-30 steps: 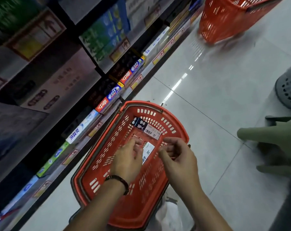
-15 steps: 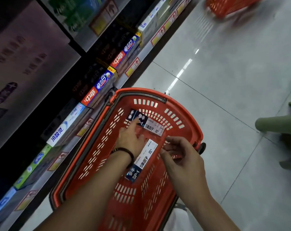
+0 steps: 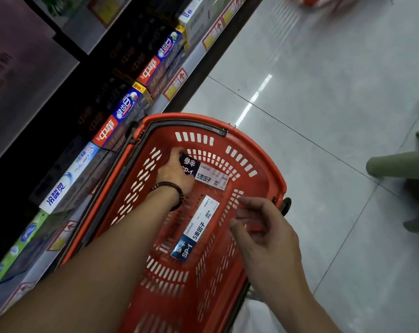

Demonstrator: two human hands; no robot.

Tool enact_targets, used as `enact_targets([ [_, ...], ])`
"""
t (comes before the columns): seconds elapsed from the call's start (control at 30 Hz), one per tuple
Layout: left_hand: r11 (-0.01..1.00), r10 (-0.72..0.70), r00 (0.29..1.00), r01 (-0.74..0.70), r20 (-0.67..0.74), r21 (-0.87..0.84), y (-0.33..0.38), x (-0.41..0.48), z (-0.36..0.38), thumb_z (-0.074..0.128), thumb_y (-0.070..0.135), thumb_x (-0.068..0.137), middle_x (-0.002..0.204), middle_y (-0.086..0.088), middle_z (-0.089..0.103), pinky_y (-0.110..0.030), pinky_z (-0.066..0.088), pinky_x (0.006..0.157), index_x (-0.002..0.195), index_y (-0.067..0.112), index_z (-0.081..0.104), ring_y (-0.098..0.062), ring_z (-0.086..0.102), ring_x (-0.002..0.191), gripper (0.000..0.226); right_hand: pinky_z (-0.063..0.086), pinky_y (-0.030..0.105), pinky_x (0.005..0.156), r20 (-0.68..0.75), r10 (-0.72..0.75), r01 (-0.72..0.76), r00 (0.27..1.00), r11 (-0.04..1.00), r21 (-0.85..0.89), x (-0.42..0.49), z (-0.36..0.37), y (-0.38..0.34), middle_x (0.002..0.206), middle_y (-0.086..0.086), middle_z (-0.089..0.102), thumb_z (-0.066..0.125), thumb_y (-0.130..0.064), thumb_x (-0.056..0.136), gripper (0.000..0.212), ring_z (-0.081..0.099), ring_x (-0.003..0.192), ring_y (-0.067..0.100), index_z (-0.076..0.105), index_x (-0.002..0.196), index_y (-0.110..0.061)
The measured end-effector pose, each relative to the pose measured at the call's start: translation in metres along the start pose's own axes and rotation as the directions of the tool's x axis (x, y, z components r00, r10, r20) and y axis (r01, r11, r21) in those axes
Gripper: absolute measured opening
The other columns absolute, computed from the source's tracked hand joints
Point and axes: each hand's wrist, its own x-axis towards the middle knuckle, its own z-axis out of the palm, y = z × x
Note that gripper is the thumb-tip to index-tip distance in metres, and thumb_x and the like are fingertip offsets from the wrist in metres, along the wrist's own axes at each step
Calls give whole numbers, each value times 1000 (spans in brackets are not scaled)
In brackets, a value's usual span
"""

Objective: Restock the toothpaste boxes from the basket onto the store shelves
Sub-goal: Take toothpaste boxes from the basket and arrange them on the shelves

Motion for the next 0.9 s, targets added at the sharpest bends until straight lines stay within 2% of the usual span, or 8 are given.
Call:
enact_targets([
  [0.1,998,37,998,-39,-42,-52,-4,-6,1,70,9,91,118,-4,66,-28,45,84,140,38,47,-24,62,102,62,62,24,77,1,20,-20,1000,1000,-1,-1,-3,2,100,-23,72,78,-37,90,22,69,98,-1,67,108,-42],
  [0.2,995,30,998,-35,-48,-98,-7,-10,4,68,4,91,116,2,67,-27,46,79,130,42,51,-20,62,99,58,61,21,75,2,43,-43,999,999,-5,-1,-7,1,101,-21,72,75,-50,84,28,69,101,0,68,110,-40],
  [0.37,991,32,998,-40,-57,-131,-8,-18,4,74,9,90,111,10,70,-23,44,75,120,45,57,-16,64,101,50,61,17,71,8,42,-42,999,999,-5,-1,-9,-3,102,-22,72,66,-61,73,44,69,101,-1,68,111,-39],
  [0.5,989,37,998,-45,-55,-142,-6,-24,2,78,9,86,101,14,69,-12,36,61,111,45,60,-15,66,99,48,62,22,76,13,18,-17,1000,1000,-25,0,-6,-4,102,-27,70,76,-44,91,19,68,100,-1,67,108,-41],
  [0.6,982,25,998,-36,-57,-186,-6,-33,2,86,20,85,102,14,69,-9,36,61,107,43,59,-13,66,95,41,61,25,78,35,-1,2,999,999,-32,-2,-5,-5,103,-29,69,76,-37,95,15,67,101,-1,66,104,-44],
  [0.67,976,13,996,-31,-84,-216,-6,-39,3,77,26,95,107,10,70,-11,38,60,106,41,61,-16,66,97,25,61,25,78,42,-15,17,999,999,-43,-4,-5,-8,103,-30,68,75,-36,95,15,66,102,-2,66,102,-45],
  [0.73,977,-1,995,-21,-104,-214,-8,-47,2,66,25,103,109,8,69,-9,37,51,110,37,64,-15,64,94,14,60,23,77,40,-30,32,999,998,-57,-6,-4,-9,103,-31,68,75,-36,95,15,65,102,-2,66,101,-46],
  [0.9,974,12,990,-43,-141,-223,-16,-64,-7,55,16,108,108,4,71,-9,38,51,110,39,64,-17,67,92,24,57,17,75,40,-20,24,999,995,-97,-14,-3,-11,104,-34,66,74,-41,95,15,64,102,-6,64,104,-47],
])
